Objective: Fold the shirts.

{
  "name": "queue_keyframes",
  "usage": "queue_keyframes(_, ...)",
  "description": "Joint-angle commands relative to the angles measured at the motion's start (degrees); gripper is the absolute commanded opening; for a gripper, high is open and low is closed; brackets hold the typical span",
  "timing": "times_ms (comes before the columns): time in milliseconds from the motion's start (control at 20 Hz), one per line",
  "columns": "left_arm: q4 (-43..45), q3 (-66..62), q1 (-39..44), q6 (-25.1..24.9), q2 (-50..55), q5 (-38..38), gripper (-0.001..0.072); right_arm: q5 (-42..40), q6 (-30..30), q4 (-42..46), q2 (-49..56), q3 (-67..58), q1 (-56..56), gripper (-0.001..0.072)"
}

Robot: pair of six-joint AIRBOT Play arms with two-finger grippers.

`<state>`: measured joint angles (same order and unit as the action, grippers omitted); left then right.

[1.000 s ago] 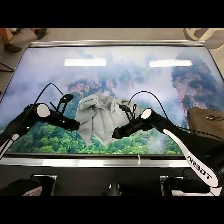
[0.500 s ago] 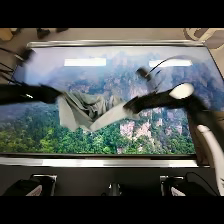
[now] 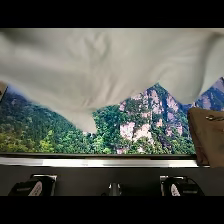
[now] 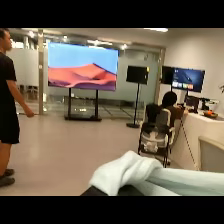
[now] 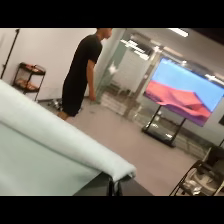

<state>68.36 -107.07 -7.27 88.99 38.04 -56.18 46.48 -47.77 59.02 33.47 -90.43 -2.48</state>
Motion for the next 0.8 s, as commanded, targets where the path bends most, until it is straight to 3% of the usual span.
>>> queue_keyframes(0, 0.24, -1.57, -1.16, 0.87, -1.31, 3.82, 0.0024, 2.99, -3.72, 4.68, -0.31, -1.16, -0.52, 0.0018)
queue_keyframes(200, 4.02, 1.90, -1.16, 0.81, 1.20, 0.46, 0.0024, 19.47, -4.13, 4.63, 7.89, -0.85, -0.52, 0.0018)
queue_keyframes(350, 6.71, 11.85, -1.16, 0.81, 4.17, -2.29, 0.0024, 30.38, -5.16, 4.46, 18.18, 2.27, -0.52, 0.0018)
queue_keyframes(550, 5.40, 31.82, -1.09, 0.83, 11.91, 1.31, 0.0024, 21.97, -5.11, -0.46, 34.60, 10.47, -0.52, 0.0018)
queue_keyframes(750, -7.87, 47.01, -1.09, 0.83, 23.06, 10.27, 0.0024, 15.69, -5.11, -15.61, 51.01, 11.21, -0.52, 0.0020)
